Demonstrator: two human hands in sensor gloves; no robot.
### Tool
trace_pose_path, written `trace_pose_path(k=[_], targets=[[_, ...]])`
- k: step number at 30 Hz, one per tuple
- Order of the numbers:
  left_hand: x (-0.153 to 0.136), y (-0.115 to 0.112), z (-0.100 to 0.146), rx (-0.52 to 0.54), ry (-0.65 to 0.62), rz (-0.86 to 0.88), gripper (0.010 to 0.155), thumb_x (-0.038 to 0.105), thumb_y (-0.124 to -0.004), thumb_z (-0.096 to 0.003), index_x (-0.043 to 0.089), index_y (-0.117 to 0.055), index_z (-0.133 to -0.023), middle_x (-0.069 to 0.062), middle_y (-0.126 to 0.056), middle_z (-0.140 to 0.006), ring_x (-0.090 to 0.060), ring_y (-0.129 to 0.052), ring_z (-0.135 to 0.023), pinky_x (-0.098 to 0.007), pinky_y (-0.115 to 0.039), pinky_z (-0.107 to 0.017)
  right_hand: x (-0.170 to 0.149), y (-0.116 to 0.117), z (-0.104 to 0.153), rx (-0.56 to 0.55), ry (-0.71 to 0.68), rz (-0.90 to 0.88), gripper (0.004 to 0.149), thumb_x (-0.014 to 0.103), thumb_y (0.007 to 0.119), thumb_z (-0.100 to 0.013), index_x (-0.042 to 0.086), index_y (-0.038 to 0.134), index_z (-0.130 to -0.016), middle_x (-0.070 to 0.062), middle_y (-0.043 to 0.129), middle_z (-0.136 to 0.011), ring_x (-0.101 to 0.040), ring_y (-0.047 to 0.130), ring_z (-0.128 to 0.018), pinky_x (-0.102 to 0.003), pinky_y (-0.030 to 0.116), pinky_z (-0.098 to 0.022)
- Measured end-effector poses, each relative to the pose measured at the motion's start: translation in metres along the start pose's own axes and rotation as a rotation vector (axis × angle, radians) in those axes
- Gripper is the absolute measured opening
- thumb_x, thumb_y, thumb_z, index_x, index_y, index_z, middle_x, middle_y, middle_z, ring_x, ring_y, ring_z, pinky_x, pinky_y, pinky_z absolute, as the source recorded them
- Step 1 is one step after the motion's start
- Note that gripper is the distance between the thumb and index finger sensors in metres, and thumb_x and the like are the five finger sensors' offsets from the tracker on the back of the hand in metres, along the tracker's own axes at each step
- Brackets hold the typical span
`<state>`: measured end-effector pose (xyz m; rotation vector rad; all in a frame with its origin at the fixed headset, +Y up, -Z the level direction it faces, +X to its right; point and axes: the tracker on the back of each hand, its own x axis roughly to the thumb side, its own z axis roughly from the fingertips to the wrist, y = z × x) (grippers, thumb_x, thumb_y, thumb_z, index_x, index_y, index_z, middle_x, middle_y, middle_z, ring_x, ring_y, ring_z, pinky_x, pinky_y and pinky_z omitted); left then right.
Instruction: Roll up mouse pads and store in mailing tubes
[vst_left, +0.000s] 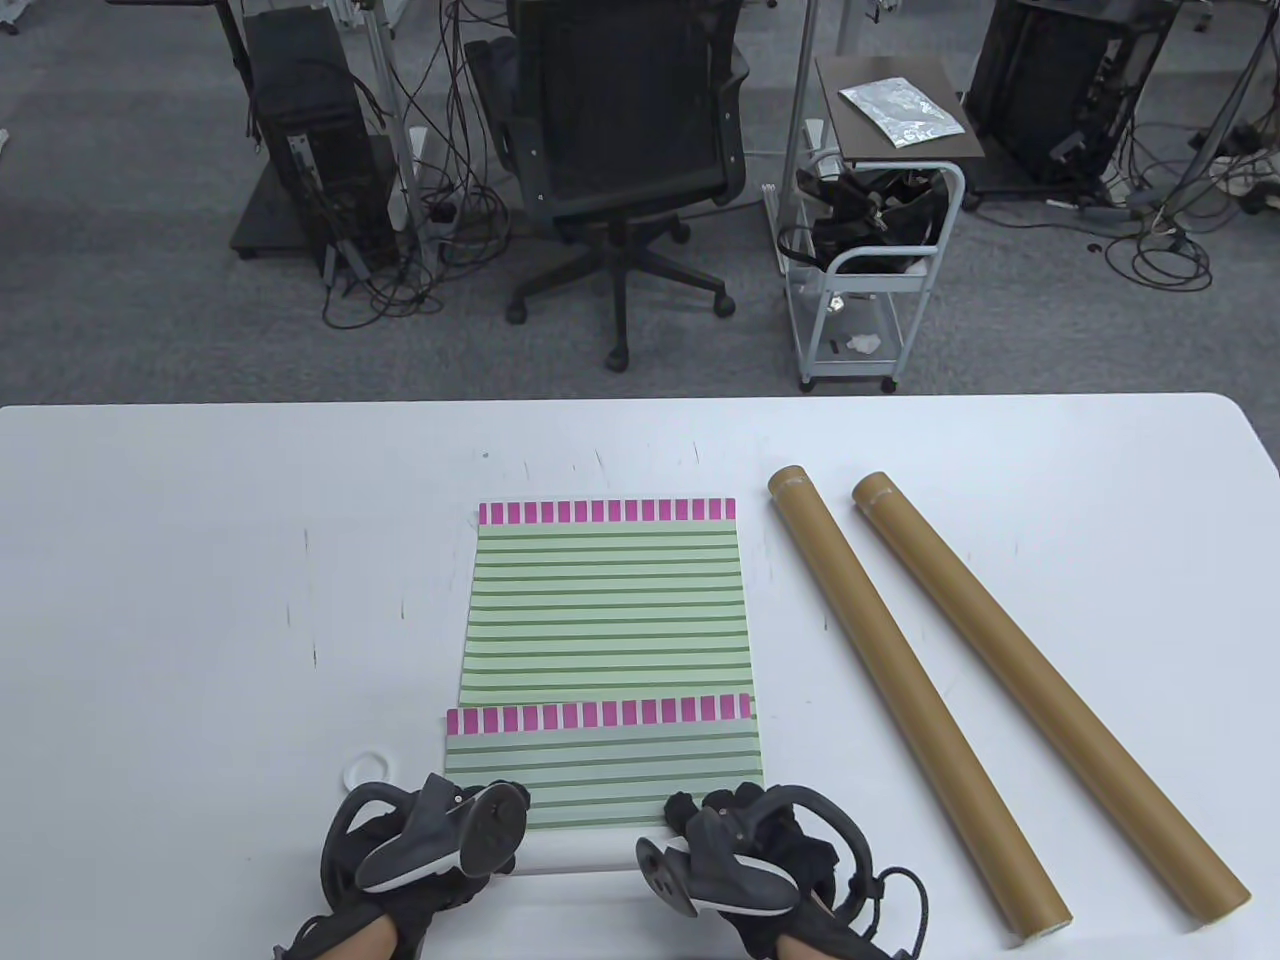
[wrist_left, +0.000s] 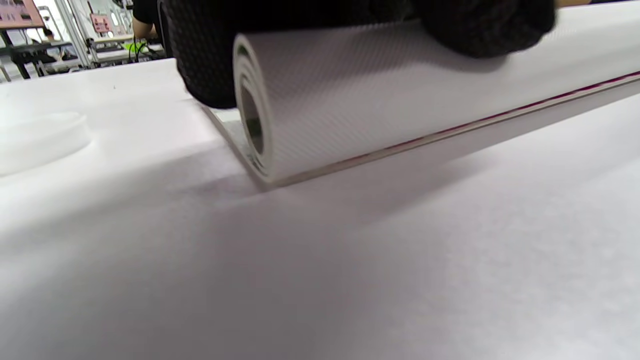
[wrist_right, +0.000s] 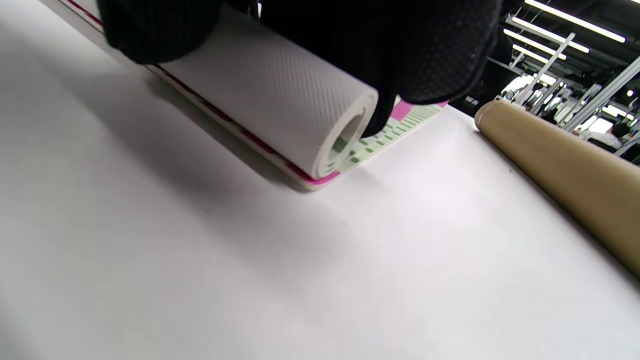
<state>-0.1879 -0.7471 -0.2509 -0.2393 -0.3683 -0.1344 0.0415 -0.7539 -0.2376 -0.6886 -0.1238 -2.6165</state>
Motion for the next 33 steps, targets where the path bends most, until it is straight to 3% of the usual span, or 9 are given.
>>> trace_pose_path(k=[3, 5, 6, 8, 15, 19, 26, 28, 33], targets=[[0.007, 0.001, 0.003, 0.011, -0.04, 0.004, 0.049, 0.045, -0.077, -0.039, 0.038, -0.068, -0.087, 0.009, -0.074, -0.097, -0.014, -0.091, -0.082, -0.031, -0.084, -0.064, 0.004, 0.0, -0.001, 0.007, 0.002, 0.027, 0.059, 0.038, 0.068, -0.044, 0.029, 0.061, -0.102, -0.004, 0.087, -0.088, -0.031, 0.092, -0.072, -0.045, 0.081, -0.053], [0.01, 0.003, 0.004, 0.02, -0.029, -0.05, 0.051, 0.047, -0.077, -0.0376, 0.037, -0.069, -0.087, 0.009, -0.076, -0.096, -0.013, -0.091, -0.082, -0.033, -0.083, -0.066, 0.005, 0.0, -0.001, 0.008, 0.001, 0.03, 0.059, 0.036, 0.066, -0.044, 0.027, 0.062, -0.102, -0.005, 0.087, -0.089, -0.033, 0.091, -0.073, -0.045, 0.081, -0.053], [0.011, 0.002, 0.004, 0.008, -0.039, -0.05, 0.06, 0.054, -0.079, -0.0329, 0.035, -0.068, -0.089, 0.008, -0.076, -0.097, -0.015, -0.091, -0.083, -0.035, -0.083, -0.066, 0.005, 0.0, -0.001, 0.005, 0.001, 0.033, 0.06, 0.036, 0.065, -0.044, 0.026, 0.061, -0.103, -0.005, 0.086, -0.089, -0.033, 0.091, -0.073, -0.045, 0.08, -0.053], [0.014, 0.0, 0.004, 0.013, -0.025, -0.061, 0.061, 0.052, -0.081, -0.0329, 0.034, -0.067, -0.09, 0.008, -0.077, -0.096, -0.016, -0.09, -0.083, -0.035, -0.081, -0.067, 0.003, 0.0, 0.0, 0.0, 0.001, 0.023, 0.06, 0.036, 0.065, -0.045, 0.025, 0.06, -0.104, -0.005, 0.086, -0.09, -0.033, 0.09, -0.074, -0.045, 0.079, -0.054], [0.012, 0.001, -0.001, 0.016, 0.031, -0.063, 0.056, 0.049, -0.079, -0.0341, 0.037, -0.073, -0.088, 0.011, -0.087, -0.09, -0.013, -0.097, -0.078, -0.029, -0.086, -0.058, -0.023, 0.005, 0.003, 0.052, 0.052, -0.069, 0.065, 0.042, 0.076, -0.042, 0.028, 0.059, -0.103, -0.004, 0.074, -0.1, -0.03, 0.082, -0.083, -0.047, 0.075, -0.059], [0.009, 0.0, -0.002, 0.007, 0.031, -0.035, 0.054, 0.048, -0.076, -0.0357, 0.037, -0.072, -0.089, 0.01, -0.086, -0.091, -0.014, -0.095, -0.079, -0.03, -0.085, -0.058, -0.031, 0.007, -0.001, 0.008, 0.064, -0.134, 0.061, 0.041, 0.078, -0.038, 0.029, 0.067, -0.097, 0.003, 0.083, -0.09, -0.024, 0.088, -0.075, -0.039, 0.078, -0.055], [0.031, -0.001, 0.004, 0.029, 0.035, -0.195, 0.055, 0.044, -0.073, -0.0397, 0.029, -0.067, -0.092, 0.001, -0.078, -0.097, -0.024, -0.089, -0.086, -0.037, -0.083, -0.063, -0.022, 0.007, -0.001, 0.028, 0.035, -0.032, 0.06, 0.037, 0.071, -0.041, 0.026, 0.064, -0.1, 0.002, 0.082, -0.091, -0.025, 0.088, -0.077, -0.039, 0.078, -0.056], [0.034, -0.001, 0.004, 0.059, 0.028, -0.247, 0.064, 0.058, -0.069, -0.0352, 0.028, -0.07, -0.092, 0.0, -0.076, -0.096, -0.026, -0.085, -0.084, -0.038, -0.079, -0.066, -0.022, 0.007, -0.002, 0.035, 0.035, -0.036, 0.06, 0.035, 0.069, -0.042, 0.025, 0.063, -0.101, 0.002, 0.081, -0.092, -0.025, 0.088, -0.077, -0.04, 0.078, -0.057], [0.028, -0.002, -0.002, 0.046, 0.061, -0.184, 0.055, 0.052, -0.067, -0.0369, 0.032, -0.071, -0.088, 0.004, -0.08, -0.088, -0.021, -0.088, -0.077, -0.034, -0.08, -0.062, -0.028, 0.006, 0.002, 0.033, 0.041, -0.098, 0.062, 0.038, 0.07, -0.044, 0.024, 0.06, -0.103, 0.0, 0.08, -0.095, -0.027, 0.086, -0.079, -0.04, 0.077, -0.057]])
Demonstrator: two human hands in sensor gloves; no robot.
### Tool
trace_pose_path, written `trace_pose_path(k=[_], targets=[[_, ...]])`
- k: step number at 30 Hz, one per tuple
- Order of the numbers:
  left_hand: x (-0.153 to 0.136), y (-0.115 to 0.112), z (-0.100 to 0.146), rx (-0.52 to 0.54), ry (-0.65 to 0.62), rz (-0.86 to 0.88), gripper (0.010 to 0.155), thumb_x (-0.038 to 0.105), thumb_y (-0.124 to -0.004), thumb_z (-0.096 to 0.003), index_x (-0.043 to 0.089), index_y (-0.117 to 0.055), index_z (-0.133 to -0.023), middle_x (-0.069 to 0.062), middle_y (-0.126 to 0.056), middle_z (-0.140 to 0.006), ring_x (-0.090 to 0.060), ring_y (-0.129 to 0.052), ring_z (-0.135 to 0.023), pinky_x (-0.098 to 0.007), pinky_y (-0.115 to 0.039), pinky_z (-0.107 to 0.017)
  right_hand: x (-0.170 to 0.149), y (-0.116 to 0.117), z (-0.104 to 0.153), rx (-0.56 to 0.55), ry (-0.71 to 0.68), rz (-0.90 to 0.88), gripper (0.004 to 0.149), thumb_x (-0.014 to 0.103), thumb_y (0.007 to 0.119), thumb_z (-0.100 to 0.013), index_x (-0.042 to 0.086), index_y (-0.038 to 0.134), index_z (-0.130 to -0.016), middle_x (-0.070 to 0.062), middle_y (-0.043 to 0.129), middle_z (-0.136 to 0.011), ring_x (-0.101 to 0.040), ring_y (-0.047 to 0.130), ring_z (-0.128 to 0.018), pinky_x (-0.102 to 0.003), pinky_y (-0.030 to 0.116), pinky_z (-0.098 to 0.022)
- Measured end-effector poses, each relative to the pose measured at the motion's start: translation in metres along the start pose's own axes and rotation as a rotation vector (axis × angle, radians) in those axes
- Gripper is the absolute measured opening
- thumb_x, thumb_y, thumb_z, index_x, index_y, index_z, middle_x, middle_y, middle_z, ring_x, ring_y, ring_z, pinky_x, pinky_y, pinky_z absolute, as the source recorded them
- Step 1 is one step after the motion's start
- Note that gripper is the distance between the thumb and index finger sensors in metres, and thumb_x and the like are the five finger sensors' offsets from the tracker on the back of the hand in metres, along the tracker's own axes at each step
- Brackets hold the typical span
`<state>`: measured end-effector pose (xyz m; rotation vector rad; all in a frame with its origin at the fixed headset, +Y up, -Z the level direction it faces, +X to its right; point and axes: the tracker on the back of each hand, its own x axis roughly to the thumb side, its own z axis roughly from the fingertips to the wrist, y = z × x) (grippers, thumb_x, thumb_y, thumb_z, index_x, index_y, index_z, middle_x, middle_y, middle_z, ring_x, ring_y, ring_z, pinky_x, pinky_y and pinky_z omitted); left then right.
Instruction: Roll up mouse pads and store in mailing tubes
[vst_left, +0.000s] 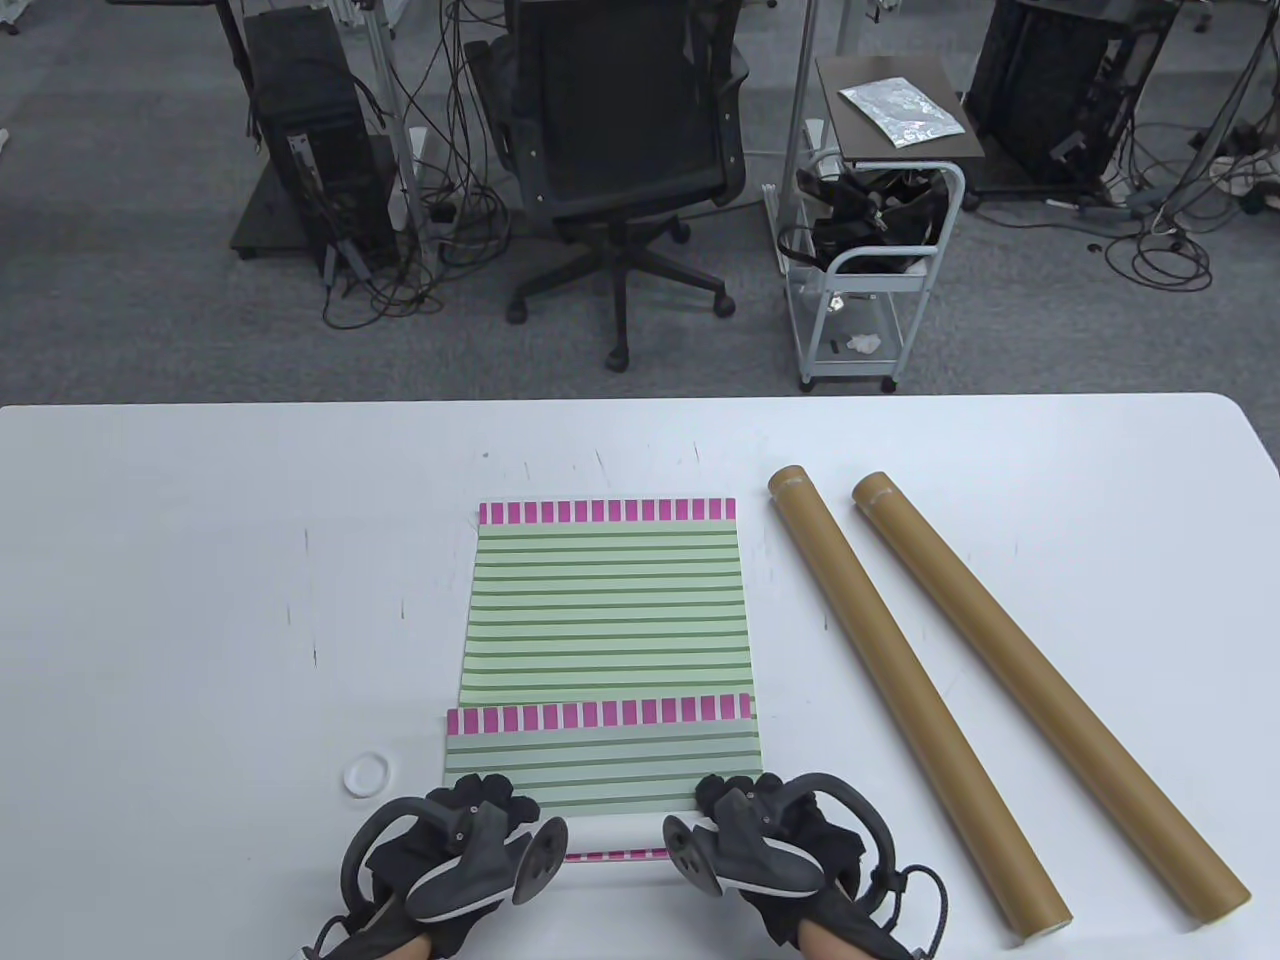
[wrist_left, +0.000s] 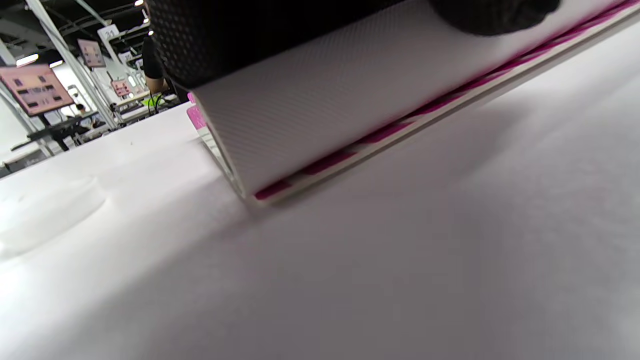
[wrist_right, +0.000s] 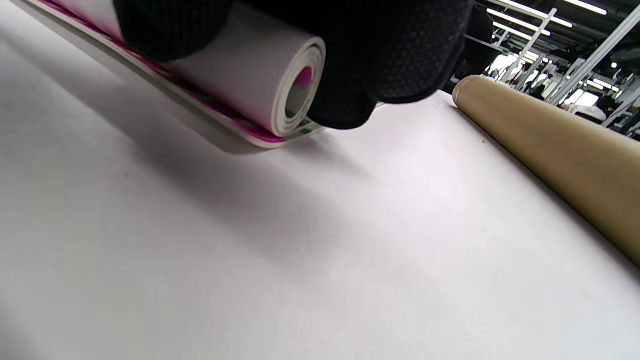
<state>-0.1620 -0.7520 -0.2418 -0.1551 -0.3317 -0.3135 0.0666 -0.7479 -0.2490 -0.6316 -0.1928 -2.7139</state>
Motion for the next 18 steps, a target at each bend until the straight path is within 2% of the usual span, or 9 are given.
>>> trace_pose_path(k=[4, 7, 8, 9, 10, 13, 15, 16, 18], targets=[[-0.004, -0.001, -0.005, -0.031, 0.013, 0.041, 0.053, 0.05, -0.064, -0.038, 0.034, -0.072, -0.088, 0.004, -0.08, -0.089, -0.02, -0.087, -0.078, -0.034, -0.08, -0.062, 0.004, -0.005, 0.001, -0.104, 0.008, -0.008, 0.066, 0.041, 0.076, -0.041, 0.025, 0.058, -0.103, -0.001, 0.075, -0.098, -0.027, 0.083, -0.082, -0.043, 0.076, -0.059], [-0.006, -0.001, -0.007, -0.036, 0.021, 0.048, 0.054, 0.05, -0.062, -0.0384, 0.036, -0.072, -0.09, 0.004, -0.081, -0.089, -0.02, -0.089, -0.077, -0.032, -0.081, -0.061, 0.008, -0.002, -0.003, -0.096, 0.004, 0.032, 0.062, 0.04, 0.076, -0.041, 0.026, 0.061, -0.1, 0.002, 0.079, -0.094, -0.024, 0.086, -0.078, -0.041, 0.077, -0.058], [-0.005, -0.001, -0.005, -0.021, 0.024, 0.017, 0.056, 0.051, -0.061, -0.0383, 0.039, -0.064, -0.093, 0.005, -0.081, -0.09, -0.019, -0.09, -0.077, -0.03, -0.082, -0.06, 0.007, -0.001, -0.004, -0.108, 0.006, 0.029, 0.062, 0.04, 0.076, -0.041, 0.026, 0.062, -0.099, 0.002, 0.079, -0.093, -0.024, 0.086, -0.078, -0.04, 0.077, -0.058], [-0.005, 0.001, -0.003, 0.024, 0.025, -0.03, 0.061, 0.052, -0.061, -0.0379, 0.036, -0.051, -0.095, 0.007, -0.074, -0.094, -0.016, -0.092, -0.076, -0.028, -0.085, -0.058, 0.006, 0.0, -0.005, -0.107, 0.004, 0.012, 0.061, 0.039, 0.074, -0.041, 0.027, 0.062, -0.099, 0.003, 0.079, -0.093, -0.023, 0.086, -0.078, -0.04, 0.077, -0.058], [-0.004, 0.002, -0.003, 0.035, 0.02, -0.035, 0.061, 0.053, -0.062, -0.0384, 0.036, -0.047, -0.095, 0.006, -0.069, -0.098, -0.015, -0.094, -0.076, -0.027, -0.087, -0.057, 0.005, 0.002, -0.005, -0.098, 0.006, -0.006, 0.06, 0.038, 0.072, -0.042, 0.026, 0.06, -0.1, 0.003, 0.078, -0.094, -0.024, 0.085, -0.079, -0.041, 0.076, -0.059], [-0.002, 0.0, -0.003, 0.01, -0.005, -0.006, 0.053, 0.05, -0.063, -0.0409, 0.039, -0.055, -0.093, 0.005, -0.066, -0.102, -0.02, -0.092, -0.082, -0.032, -0.085, -0.061, 0.005, 0.005, -0.008, -0.074, 0.007, -0.042, 0.058, 0.032, 0.064, -0.044, 0.025, 0.057, -0.102, 0.001, 0.075, -0.096, -0.026, 0.081, -0.081, -0.045, 0.073, -0.062], [-0.001, -0.002, -0.003, -0.019, -0.032, -0.004, 0.068, 0.057, -0.071, -0.0352, 0.035, -0.052, -0.097, 0.005, -0.07, -0.101, -0.022, -0.087, -0.088, -0.036, -0.08, -0.067, 0.005, 0.005, -0.01, -0.068, 0.002, -0.015, 0.058, 0.031, 0.062, -0.044, 0.025, 0.057, -0.102, 0.002, 0.076, -0.096, -0.025, 0.082, -0.081, -0.045, 0.072, -0.062], [0.0, -0.004, -0.003, -0.016, -0.027, -0.004, 0.069, 0.056, -0.072, -0.0357, 0.034, -0.051, -0.097, 0.005, -0.071, -0.1, -0.022, -0.085, -0.089, -0.038, -0.079, -0.068, 0.004, 0.005, -0.01, -0.075, -0.003, -0.02, 0.058, 0.031, 0.062, -0.044, 0.026, 0.057, -0.101, 0.002, 0.077, -0.095, -0.025, 0.083, -0.08, -0.046, 0.072, -0.063], [-0.001, -0.003, -0.002, 0.063, -0.019, -0.056, 0.062, 0.054, -0.072, -0.0361, 0.038, -0.056, -0.094, 0.011, -0.078, -0.095, -0.014, -0.089, -0.085, -0.033, -0.08, -0.067, 0.001, 0.004, -0.009, -0.063, -0.009, -0.07, 0.058, 0.031, 0.063, -0.044, 0.025, 0.059, -0.101, 0.002, 0.077, -0.094, -0.025, 0.083, -0.079, -0.046, 0.071, -0.063]])
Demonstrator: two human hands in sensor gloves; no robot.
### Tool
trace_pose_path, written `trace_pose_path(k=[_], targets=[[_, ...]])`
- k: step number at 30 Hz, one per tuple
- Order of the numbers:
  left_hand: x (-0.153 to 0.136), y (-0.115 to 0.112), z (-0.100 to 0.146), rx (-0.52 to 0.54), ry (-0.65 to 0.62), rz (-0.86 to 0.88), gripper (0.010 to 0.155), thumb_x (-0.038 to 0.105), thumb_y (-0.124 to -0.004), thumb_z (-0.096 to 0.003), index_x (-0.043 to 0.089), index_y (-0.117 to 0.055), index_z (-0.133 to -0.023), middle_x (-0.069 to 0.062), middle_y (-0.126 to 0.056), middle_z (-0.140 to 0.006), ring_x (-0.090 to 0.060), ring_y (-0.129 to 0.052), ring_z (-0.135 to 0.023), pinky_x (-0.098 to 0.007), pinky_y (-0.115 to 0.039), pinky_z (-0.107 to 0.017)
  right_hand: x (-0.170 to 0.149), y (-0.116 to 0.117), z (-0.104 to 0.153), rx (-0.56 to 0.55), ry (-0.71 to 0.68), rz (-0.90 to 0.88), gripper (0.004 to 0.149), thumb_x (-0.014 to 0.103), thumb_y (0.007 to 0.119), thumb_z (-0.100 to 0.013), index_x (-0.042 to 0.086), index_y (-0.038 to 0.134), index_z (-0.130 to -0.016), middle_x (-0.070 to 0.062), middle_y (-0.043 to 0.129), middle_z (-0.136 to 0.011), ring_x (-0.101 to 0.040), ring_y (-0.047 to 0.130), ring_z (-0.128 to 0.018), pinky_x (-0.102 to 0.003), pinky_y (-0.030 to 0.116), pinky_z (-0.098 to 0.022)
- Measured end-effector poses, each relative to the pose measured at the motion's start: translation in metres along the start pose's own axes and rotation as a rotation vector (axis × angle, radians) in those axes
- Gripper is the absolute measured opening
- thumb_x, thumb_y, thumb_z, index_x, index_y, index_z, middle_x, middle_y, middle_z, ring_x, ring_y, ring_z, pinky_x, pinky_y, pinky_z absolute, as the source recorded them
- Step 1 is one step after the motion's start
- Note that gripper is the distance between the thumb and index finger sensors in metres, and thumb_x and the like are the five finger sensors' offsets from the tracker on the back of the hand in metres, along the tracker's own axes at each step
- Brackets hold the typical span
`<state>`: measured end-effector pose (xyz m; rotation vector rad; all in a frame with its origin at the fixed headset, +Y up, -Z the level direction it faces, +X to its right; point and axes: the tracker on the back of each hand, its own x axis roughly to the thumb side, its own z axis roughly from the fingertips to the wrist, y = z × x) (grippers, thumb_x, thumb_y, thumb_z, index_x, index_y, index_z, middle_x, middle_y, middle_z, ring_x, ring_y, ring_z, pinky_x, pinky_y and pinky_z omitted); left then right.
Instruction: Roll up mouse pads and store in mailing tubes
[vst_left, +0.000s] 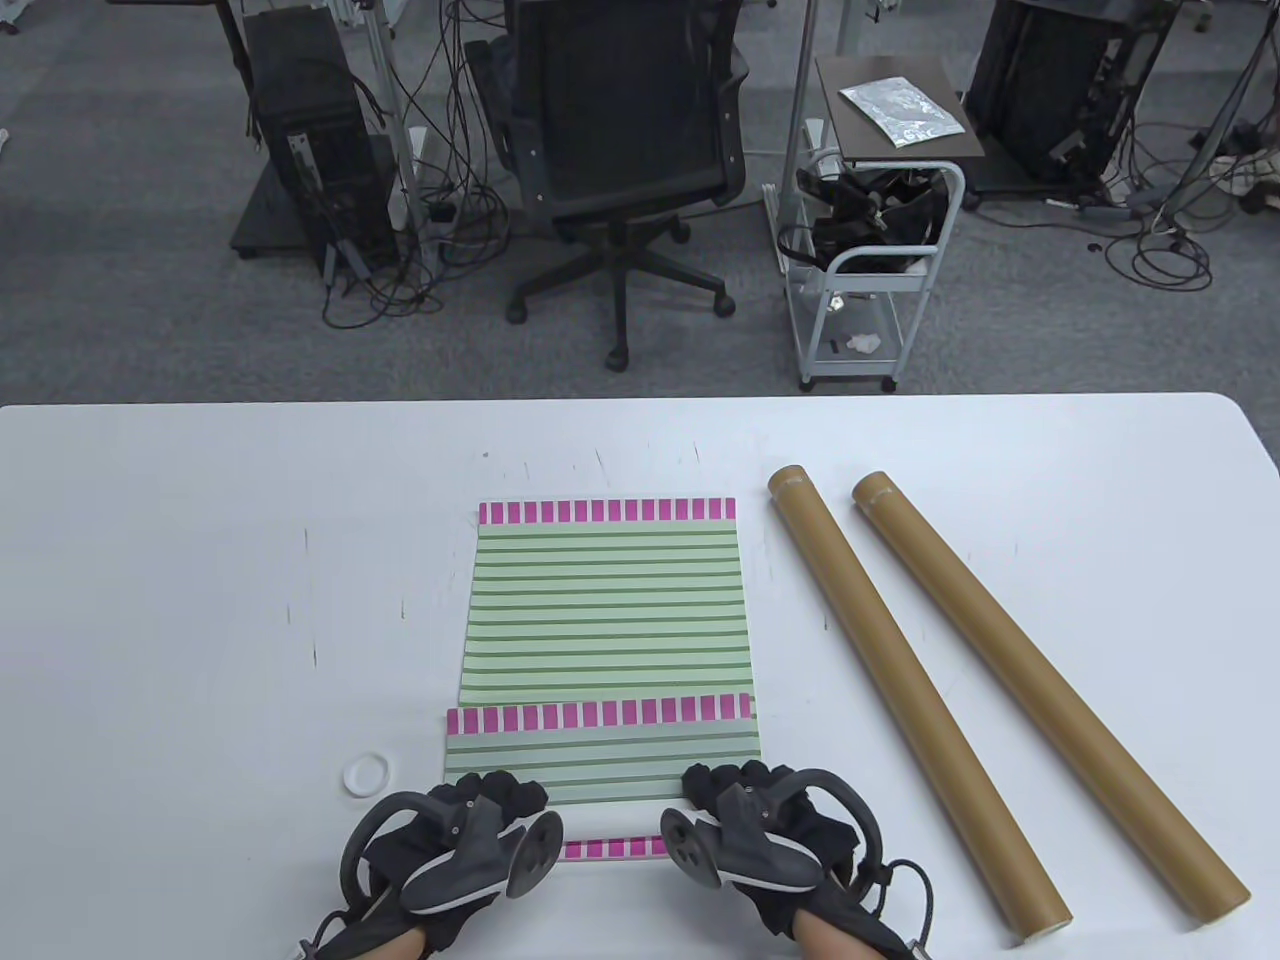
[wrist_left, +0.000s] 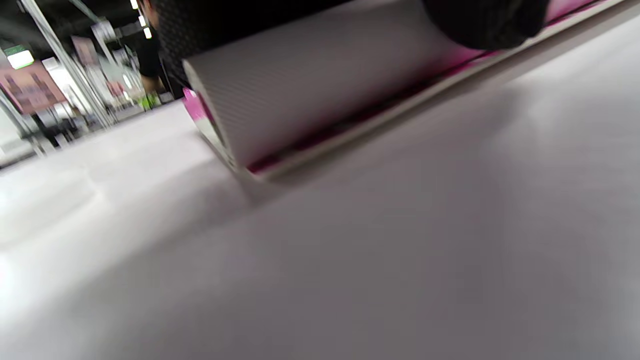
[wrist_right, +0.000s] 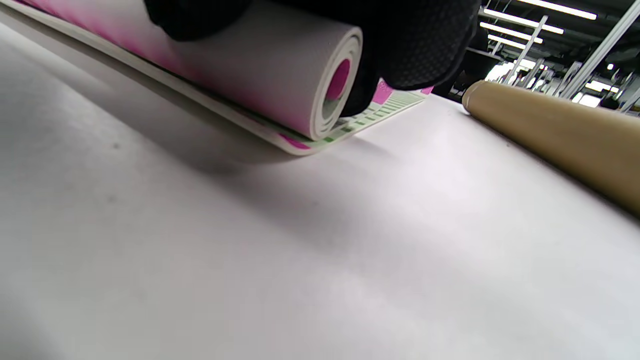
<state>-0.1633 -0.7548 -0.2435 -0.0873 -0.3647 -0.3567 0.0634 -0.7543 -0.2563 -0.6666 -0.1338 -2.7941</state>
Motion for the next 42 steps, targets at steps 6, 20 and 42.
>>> trace_pose_path(k=[6, 20, 42], targets=[[-0.007, 0.003, 0.004, 0.031, -0.017, 0.096, 0.058, 0.054, -0.074, -0.0357, 0.04, -0.067, -0.091, 0.012, -0.086, -0.091, -0.013, -0.092, -0.082, -0.033, -0.082, -0.066, -0.003, -0.001, 0.004, 0.038, -0.017, -0.059, 0.057, 0.031, 0.063, -0.045, 0.026, 0.06, -0.101, 0.0, 0.078, -0.094, -0.027, 0.083, -0.078, -0.047, 0.071, -0.063], [-0.01, -0.002, -0.006, -0.047, 0.024, 0.151, 0.055, 0.048, -0.064, -0.0387, 0.038, -0.065, -0.093, 0.011, -0.084, -0.093, -0.013, -0.09, -0.084, -0.032, -0.08, -0.067, -0.012, 0.005, 0.004, 0.036, 0.027, -0.147, 0.065, 0.046, 0.069, -0.043, 0.025, 0.056, -0.103, -0.001, 0.072, -0.099, -0.028, 0.079, -0.083, -0.05, 0.068, -0.066], [-0.003, 0.007, -0.001, -0.052, -0.007, 0.07, 0.047, 0.044, -0.066, -0.0386, 0.039, -0.077, -0.084, 0.011, -0.081, -0.092, -0.014, -0.087, -0.084, -0.036, -0.077, -0.071, -0.003, -0.003, 0.007, -0.001, -0.016, -0.042, 0.059, 0.044, 0.071, -0.041, 0.025, 0.065, -0.097, 0.001, 0.08, -0.09, -0.025, 0.085, -0.074, -0.045, 0.075, -0.06]])
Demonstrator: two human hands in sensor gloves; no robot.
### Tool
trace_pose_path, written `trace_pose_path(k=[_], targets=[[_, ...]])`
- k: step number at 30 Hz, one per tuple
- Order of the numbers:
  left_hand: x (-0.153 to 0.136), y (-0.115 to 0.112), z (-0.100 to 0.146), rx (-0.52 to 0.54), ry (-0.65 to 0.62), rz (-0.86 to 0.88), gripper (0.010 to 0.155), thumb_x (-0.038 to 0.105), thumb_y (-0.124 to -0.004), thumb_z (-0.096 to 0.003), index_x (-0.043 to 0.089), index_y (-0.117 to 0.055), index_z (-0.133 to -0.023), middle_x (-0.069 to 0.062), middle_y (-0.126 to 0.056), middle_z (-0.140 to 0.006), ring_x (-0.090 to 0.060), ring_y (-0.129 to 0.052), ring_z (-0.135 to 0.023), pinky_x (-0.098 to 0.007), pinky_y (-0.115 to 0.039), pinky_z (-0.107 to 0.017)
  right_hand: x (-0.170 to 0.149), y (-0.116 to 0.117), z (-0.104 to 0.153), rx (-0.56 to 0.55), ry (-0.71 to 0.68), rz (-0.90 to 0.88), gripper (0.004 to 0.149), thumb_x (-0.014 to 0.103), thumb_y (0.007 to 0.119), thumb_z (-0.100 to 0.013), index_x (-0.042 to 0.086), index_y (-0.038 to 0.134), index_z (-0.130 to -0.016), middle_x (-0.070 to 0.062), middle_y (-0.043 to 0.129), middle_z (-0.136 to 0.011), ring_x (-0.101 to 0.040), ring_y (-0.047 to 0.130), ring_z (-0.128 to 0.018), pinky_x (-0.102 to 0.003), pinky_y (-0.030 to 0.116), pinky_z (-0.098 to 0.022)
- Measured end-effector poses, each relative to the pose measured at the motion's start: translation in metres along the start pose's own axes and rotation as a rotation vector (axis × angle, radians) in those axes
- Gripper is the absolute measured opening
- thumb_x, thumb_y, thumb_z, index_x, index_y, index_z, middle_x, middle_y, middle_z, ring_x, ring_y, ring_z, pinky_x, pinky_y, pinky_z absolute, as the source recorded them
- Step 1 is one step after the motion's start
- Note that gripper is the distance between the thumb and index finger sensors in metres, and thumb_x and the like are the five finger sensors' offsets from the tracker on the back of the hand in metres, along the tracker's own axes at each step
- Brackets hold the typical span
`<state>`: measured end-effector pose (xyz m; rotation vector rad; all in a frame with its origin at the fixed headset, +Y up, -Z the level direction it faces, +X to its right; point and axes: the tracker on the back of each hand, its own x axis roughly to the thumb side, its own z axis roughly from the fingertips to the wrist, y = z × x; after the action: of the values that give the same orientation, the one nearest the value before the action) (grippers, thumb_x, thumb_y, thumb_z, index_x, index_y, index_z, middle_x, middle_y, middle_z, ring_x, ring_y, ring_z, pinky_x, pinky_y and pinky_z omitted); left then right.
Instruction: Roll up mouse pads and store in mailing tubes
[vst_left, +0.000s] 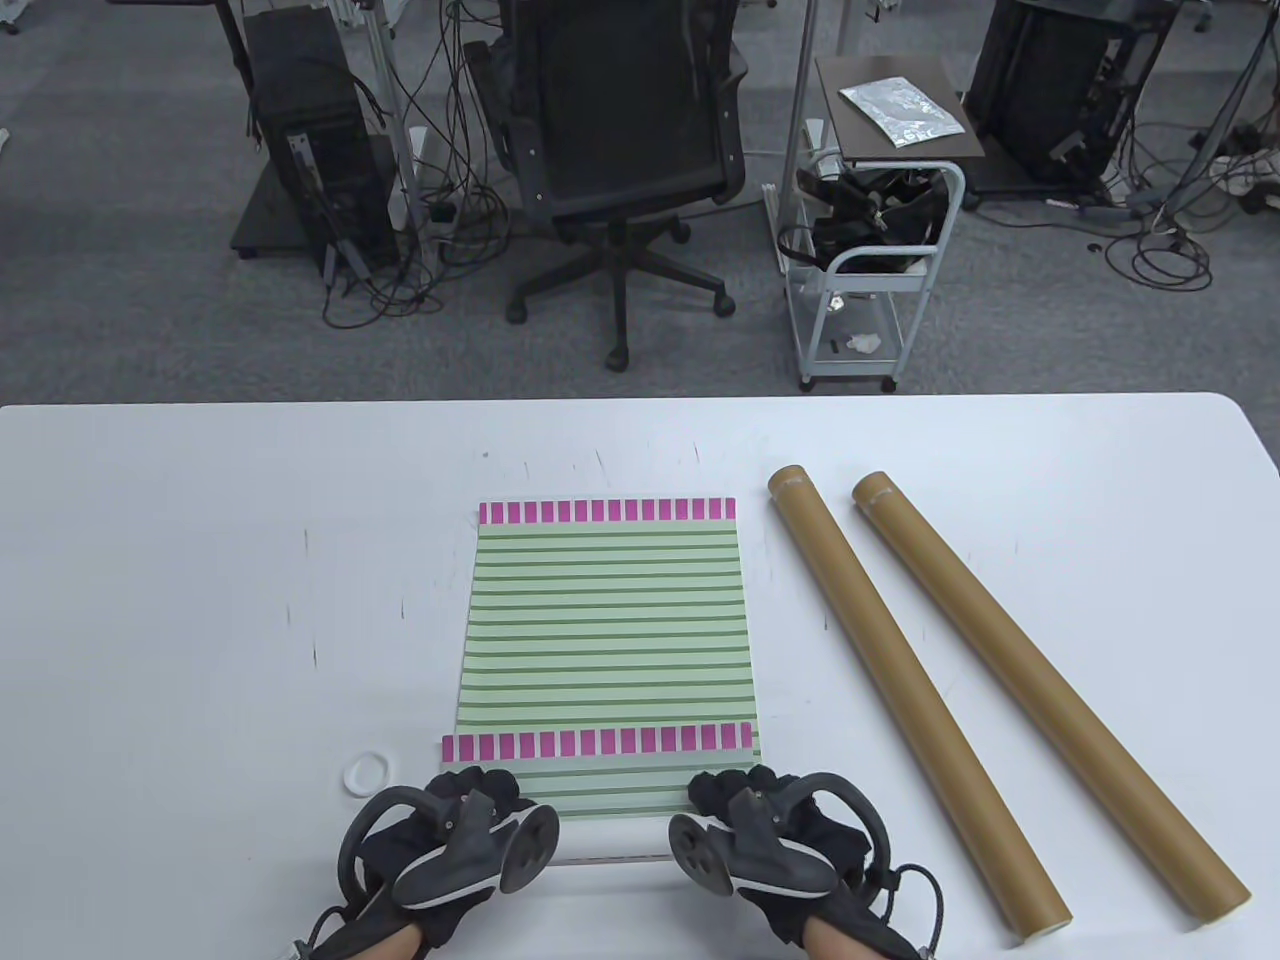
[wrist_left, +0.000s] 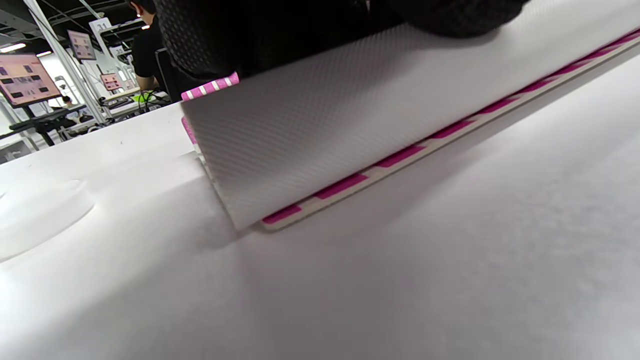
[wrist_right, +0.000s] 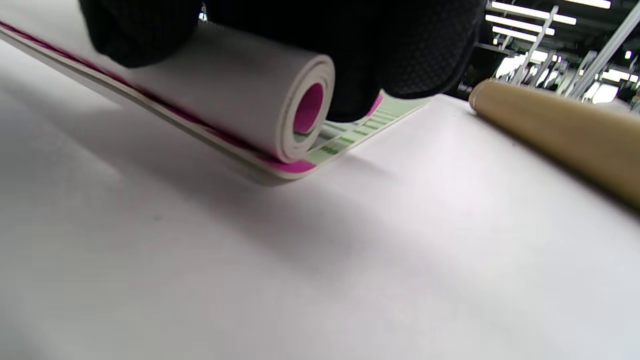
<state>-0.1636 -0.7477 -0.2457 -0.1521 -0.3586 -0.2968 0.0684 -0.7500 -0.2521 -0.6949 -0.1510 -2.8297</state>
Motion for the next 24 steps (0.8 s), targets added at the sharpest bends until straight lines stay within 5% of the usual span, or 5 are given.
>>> trace_pose_path(k=[5, 8, 21, 24], targets=[[-0.004, 0.004, 0.005, 0.046, 0.007, 0.008, 0.055, 0.05, -0.075, -0.0358, 0.041, -0.069, -0.09, 0.011, -0.094, -0.082, -0.014, -0.102, -0.069, -0.027, -0.093, -0.051, 0.0, 0.0, -0.003, 0.009, 0.017, 0.003, 0.056, 0.041, 0.067, -0.041, 0.026, 0.068, -0.096, 0.002, 0.082, -0.089, -0.024, 0.086, -0.074, -0.044, 0.075, -0.06], [-0.002, 0.001, 0.009, 0.054, -0.019, -0.035, 0.06, 0.051, -0.083, -0.0303, 0.04, -0.072, -0.088, 0.011, -0.092, -0.086, -0.015, -0.101, -0.075, -0.027, -0.092, -0.053, -0.002, 0.002, -0.008, 0.028, 0.048, -0.038, 0.055, 0.039, 0.065, -0.042, 0.026, 0.069, -0.095, 0.002, 0.083, -0.089, -0.025, 0.086, -0.074, -0.045, 0.075, -0.06], [-0.007, -0.003, 0.0, 0.018, 0.034, 0.022, 0.054, 0.046, -0.074, -0.0366, 0.04, -0.074, -0.09, 0.01, -0.093, -0.089, -0.016, -0.099, -0.08, -0.029, -0.088, -0.057, -0.001, 0.002, 0.002, -0.061, 0.042, 0.034, 0.056, 0.04, 0.068, -0.045, 0.026, 0.061, -0.099, 0.001, 0.076, -0.095, -0.026, 0.082, -0.081, -0.048, 0.07, -0.064], [-0.009, -0.006, 0.0, 0.025, 0.041, 0.031, 0.058, 0.046, -0.071, -0.0377, 0.036, -0.06, -0.093, 0.011, -0.088, -0.091, -0.017, -0.096, -0.081, -0.029, -0.087, -0.056, -0.003, 0.004, -0.001, -0.046, 0.05, -0.009, 0.054, 0.037, 0.065, -0.046, 0.025, 0.062, -0.099, 0.0, 0.076, -0.096, -0.027, 0.082, -0.081, -0.048, 0.07, -0.064]])
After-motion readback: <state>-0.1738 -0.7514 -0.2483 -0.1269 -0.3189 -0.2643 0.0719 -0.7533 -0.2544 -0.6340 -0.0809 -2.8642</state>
